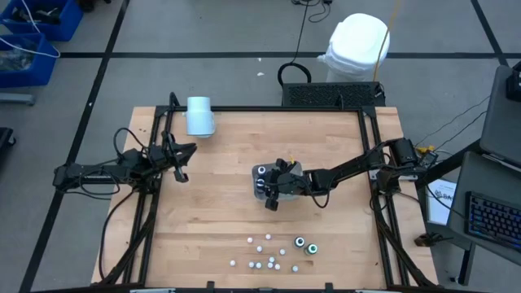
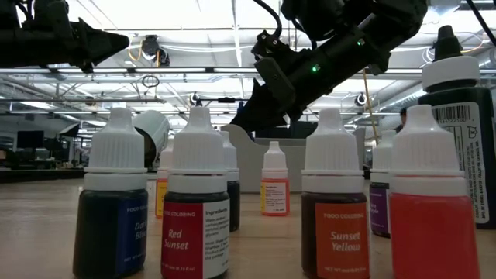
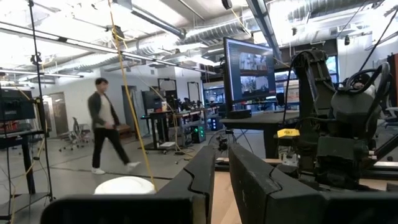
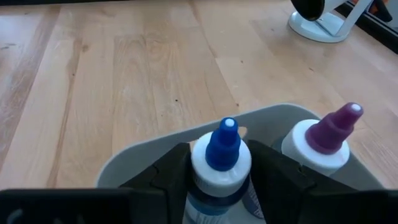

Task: Pick & Place food coloring
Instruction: Put the large blue food coloring bottle into the gray bin, then put the large green food coloring bottle into the gray bin

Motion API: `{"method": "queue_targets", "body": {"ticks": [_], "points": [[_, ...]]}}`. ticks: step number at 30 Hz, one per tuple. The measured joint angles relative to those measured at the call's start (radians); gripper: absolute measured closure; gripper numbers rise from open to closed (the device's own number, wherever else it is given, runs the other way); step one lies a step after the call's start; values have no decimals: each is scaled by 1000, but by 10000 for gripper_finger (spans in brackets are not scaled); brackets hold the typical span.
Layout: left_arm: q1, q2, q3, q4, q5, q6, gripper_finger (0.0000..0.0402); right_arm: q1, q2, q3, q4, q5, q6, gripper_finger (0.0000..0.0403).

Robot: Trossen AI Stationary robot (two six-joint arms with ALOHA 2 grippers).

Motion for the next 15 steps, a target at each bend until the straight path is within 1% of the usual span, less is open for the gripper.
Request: {"method": "queue_targets", "body": {"ticks": [9,15], "points": [[0,0,0,-1,0,2,346,1,0,0,2,0,-3,212],[0,0,0,-1,0,2,346,1,-36,-3,-36,1,-11,195]]}}
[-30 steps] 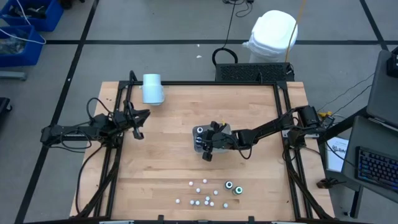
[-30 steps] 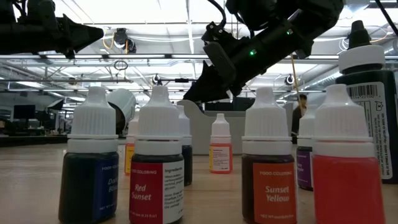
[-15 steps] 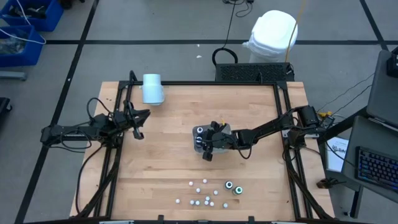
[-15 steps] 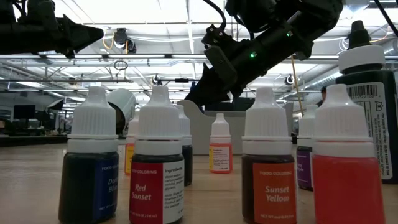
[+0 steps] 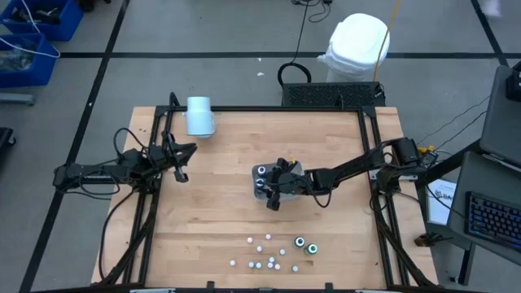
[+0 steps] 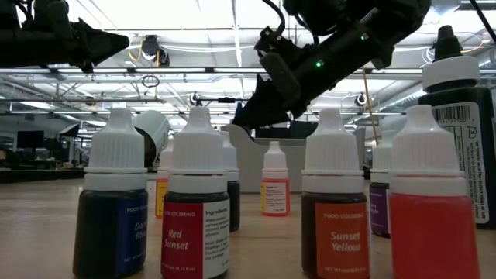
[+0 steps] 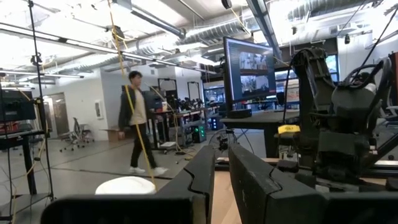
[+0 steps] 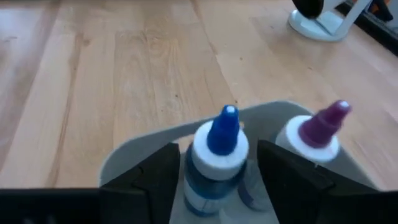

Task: Pick & Place food coloring
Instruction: Put the large green food coloring bottle into the gray bin

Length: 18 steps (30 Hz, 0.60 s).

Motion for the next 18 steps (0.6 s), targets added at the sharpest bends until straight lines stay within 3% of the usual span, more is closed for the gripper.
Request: {"method": "queue_targets", "body": {"ticks": [9,18], "points": [[0,0,0,-1,0,-2,346,3,-49,1,-50,-5,-22,193],[0,0,0,-9,0,5,346,68,-256,2,-202,5,-101,213]]}}
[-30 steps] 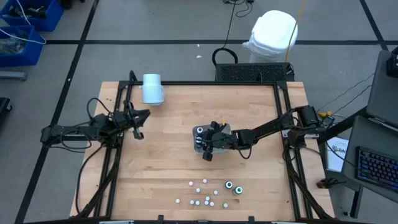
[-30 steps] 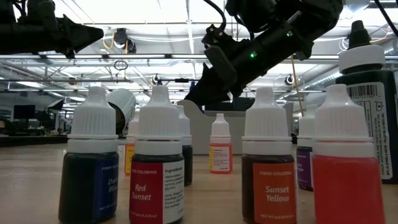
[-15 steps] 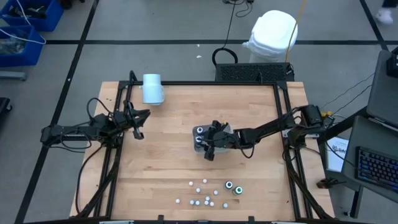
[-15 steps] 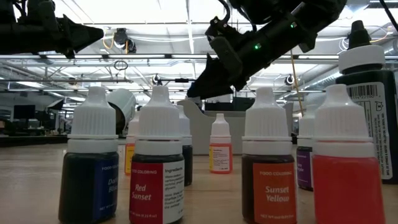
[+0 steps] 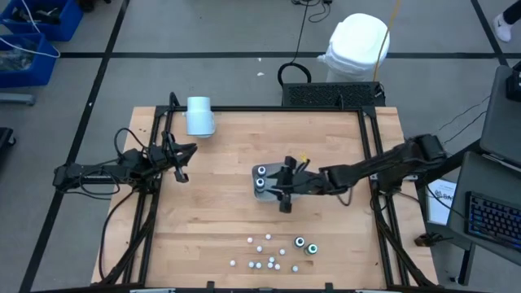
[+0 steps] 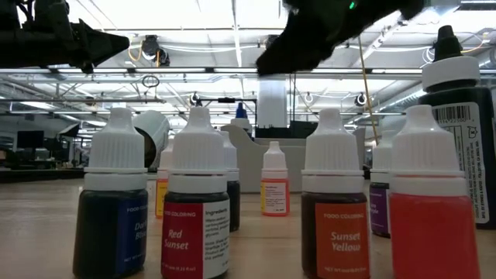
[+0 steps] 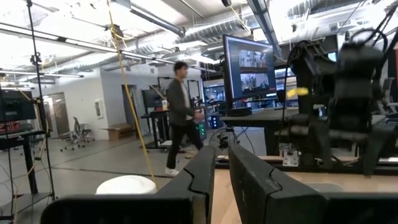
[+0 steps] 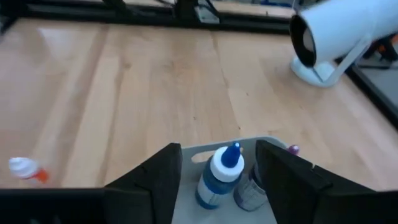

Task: Pick & Place food coloring
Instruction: Put the large green food coloring bottle into the gray bin

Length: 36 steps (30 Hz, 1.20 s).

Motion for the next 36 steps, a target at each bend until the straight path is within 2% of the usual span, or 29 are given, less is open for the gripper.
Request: {"method": "queue_targets", "body": {"ticks": [5,11,13,16,21,29,36], "points": [[0,0,0,-6,0,0,346,44,-143,-29,-103,26,-2,255],[0,0,0,-9,0,-4,346,80,-303,-167,-99,25,4,373],[0,0,0,-9,0,-3,346,91,-351,-228,-77,23,-10,394],[0,0,0,-9,0,-1,346,89,-427,-340,40,-44,-45,393],[0,0,0,-7,0,-4,346,16,-590,-535,218,-133,-46,400],[0,0,0,-6,0,-3,346,-11,-761,-769,445,-133,-14,402],[0,0,0,-7,0,-8,346,-11,-789,-848,464,-86,6,403]]}}
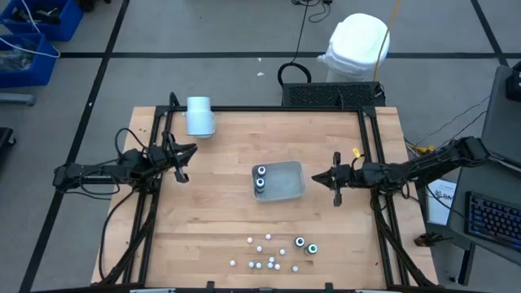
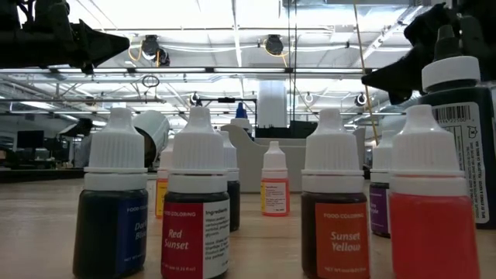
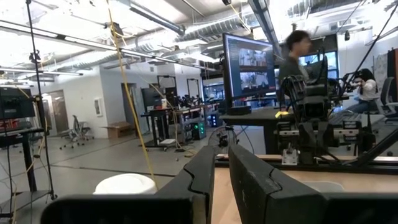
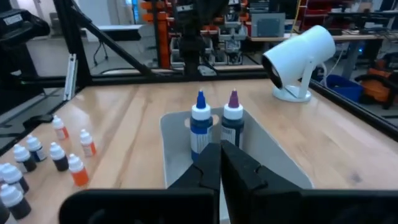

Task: Pick & Place food coloring
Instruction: Put the large green food coloring bottle into the gray bin

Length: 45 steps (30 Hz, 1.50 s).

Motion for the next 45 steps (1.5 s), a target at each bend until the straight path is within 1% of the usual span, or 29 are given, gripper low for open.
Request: {"method": "queue_targets", "body": {"ticks": [7,9,13,18,21,24,29,33,45], "points": [[0,0,0,-6,0,-3,346,0,-12,-80,169,-7,-11,403],[0,0,0,-9,0,-2,346,0,-29,-94,183,-20,-18,403],[0,0,0,-13,0,-2,346,0,-90,-104,161,-21,-33,403],[0,0,0,-14,0,1,346,0,-165,-105,45,-16,-33,403],[0,0,0,-14,0,1,346,0,-210,-106,-8,52,-20,403],[0,0,0,-14,0,0,346,-1,-238,-106,-37,60,-14,403],[0,0,0,-14,0,2,346,-1,-247,-107,-58,85,-26,403],[0,0,0,-14,0,2,346,-1,-246,-108,-43,85,1,403],[0,0,0,-14,0,2,346,-1,-246,-108,-37,85,-1,403]]}}
